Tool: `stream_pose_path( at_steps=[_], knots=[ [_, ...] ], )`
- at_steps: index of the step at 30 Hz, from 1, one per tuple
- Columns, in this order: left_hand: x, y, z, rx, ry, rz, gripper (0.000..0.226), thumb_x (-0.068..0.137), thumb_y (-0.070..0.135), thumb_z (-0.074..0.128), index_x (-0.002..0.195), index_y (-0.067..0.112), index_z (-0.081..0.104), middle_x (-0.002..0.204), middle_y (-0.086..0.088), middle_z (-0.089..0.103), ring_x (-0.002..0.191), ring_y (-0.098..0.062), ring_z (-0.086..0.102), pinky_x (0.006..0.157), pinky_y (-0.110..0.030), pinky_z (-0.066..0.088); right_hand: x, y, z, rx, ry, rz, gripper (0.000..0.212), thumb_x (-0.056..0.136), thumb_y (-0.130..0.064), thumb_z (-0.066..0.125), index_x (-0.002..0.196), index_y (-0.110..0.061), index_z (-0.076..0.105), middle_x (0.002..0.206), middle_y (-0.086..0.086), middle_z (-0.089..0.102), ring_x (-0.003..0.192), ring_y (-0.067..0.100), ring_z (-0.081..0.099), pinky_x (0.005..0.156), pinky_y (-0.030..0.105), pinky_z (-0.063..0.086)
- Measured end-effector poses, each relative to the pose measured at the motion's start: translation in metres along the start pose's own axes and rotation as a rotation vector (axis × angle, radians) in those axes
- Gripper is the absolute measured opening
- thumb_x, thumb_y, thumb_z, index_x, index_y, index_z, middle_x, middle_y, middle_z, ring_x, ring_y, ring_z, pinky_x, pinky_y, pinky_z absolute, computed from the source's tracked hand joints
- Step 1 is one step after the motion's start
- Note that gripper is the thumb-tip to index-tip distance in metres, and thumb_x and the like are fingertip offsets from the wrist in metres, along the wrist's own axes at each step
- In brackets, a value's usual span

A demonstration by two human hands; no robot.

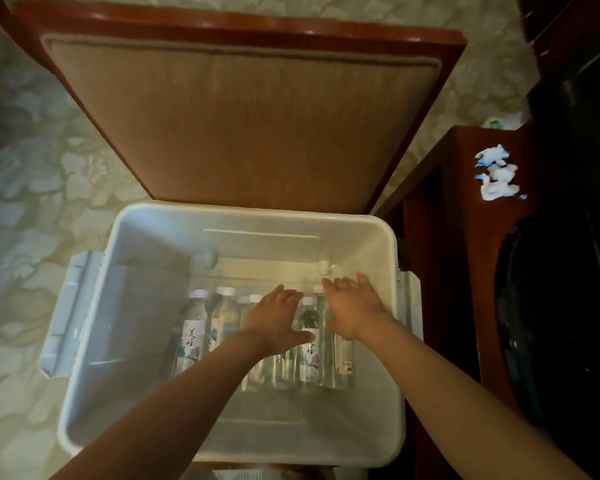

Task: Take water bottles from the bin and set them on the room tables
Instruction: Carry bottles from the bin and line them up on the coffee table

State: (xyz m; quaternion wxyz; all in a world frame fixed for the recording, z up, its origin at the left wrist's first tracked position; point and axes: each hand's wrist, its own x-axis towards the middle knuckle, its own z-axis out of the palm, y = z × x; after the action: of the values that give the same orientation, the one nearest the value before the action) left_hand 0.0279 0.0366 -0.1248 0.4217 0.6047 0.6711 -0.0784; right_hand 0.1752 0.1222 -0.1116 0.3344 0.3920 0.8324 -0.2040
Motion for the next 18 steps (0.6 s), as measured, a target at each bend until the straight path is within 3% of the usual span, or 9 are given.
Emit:
stream_pose_path(
  at_steps=[8, 13, 16, 18],
  knots=[
    [0.052, -0.001, 0.024, 0.171, -0.068, 0.028, 0.1, 0.084, 0.066, 0.057, 0.156, 0.015, 0.009, 0.163, -0.004, 0.018, 0.152, -0.023, -0.001, 0.124, -0.041, -0.001, 0.041, 0.008, 0.007, -0.144, -0.137, -0.006, 0.055, 0.09, -0.031, 0.062, 0.138, -0.011, 0.043, 0.126, 0.006, 0.061, 0.122, 0.025, 0.055, 0.122, 0.047, 0.008],
    [0.063, -0.002, 0.036, 0.326, -0.098, 0.008, 0.109, 0.08, 0.077, 0.048, 0.157, 0.013, 0.005, 0.162, -0.007, 0.024, 0.152, -0.026, -0.006, 0.121, -0.049, -0.007, 0.053, 0.008, 0.014, -0.175, -0.206, -0.024, 0.064, 0.085, -0.039, 0.073, 0.135, -0.011, 0.044, 0.123, 0.001, 0.062, 0.118, 0.023, 0.059, 0.111, 0.041, 0.033],
    [0.065, -0.002, 0.044, 0.393, -0.076, 0.011, 0.111, 0.08, 0.079, 0.046, 0.156, 0.01, 0.003, 0.16, -0.009, 0.029, 0.152, -0.028, -0.008, 0.119, -0.054, -0.013, 0.056, 0.009, 0.016, -0.213, -0.258, -0.044, 0.062, 0.082, -0.043, 0.076, 0.133, -0.019, 0.05, 0.127, 0.0, 0.061, 0.121, 0.021, 0.056, 0.114, 0.043, 0.03],
    [0.065, -0.002, 0.046, 0.382, -0.026, 0.014, 0.108, 0.079, 0.076, 0.051, 0.155, 0.011, 0.011, 0.156, -0.009, 0.037, 0.152, -0.028, -0.006, 0.117, -0.056, -0.017, 0.057, 0.008, 0.015, -0.224, -0.279, -0.048, 0.061, 0.079, -0.042, 0.079, 0.13, -0.021, 0.054, 0.128, 0.001, 0.06, 0.122, 0.021, 0.054, 0.116, 0.046, 0.028]
  ],
)
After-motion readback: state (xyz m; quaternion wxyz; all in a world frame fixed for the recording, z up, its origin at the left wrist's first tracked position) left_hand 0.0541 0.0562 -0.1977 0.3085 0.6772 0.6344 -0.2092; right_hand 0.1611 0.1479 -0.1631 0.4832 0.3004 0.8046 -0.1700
